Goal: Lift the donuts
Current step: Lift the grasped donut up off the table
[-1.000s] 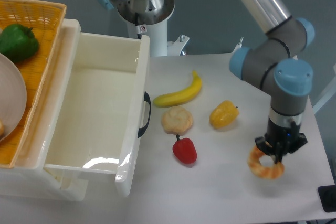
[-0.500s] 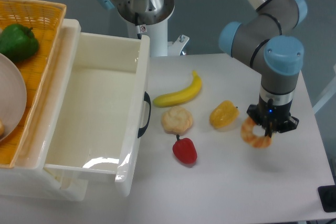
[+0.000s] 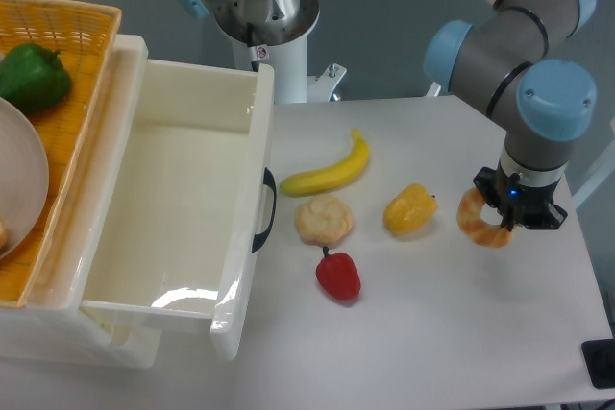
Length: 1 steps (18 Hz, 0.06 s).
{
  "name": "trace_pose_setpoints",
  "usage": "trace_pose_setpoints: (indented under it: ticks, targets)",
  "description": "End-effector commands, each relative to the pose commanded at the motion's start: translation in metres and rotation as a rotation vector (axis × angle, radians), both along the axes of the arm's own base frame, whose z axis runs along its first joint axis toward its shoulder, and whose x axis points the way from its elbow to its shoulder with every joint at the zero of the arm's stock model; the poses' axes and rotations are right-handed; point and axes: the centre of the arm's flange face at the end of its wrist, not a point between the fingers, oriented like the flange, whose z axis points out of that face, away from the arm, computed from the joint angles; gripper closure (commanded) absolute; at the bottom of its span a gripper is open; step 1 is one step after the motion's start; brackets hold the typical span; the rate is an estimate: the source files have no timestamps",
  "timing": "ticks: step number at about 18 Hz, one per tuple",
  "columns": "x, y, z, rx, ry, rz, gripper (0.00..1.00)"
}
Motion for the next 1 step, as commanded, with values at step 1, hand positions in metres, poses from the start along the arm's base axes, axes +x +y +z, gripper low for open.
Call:
trace_pose_setpoints:
  ticks: [1]
  targets:
    - [0.0004,0.0003,0.0010,0.005,0.000,0.000,0.90]
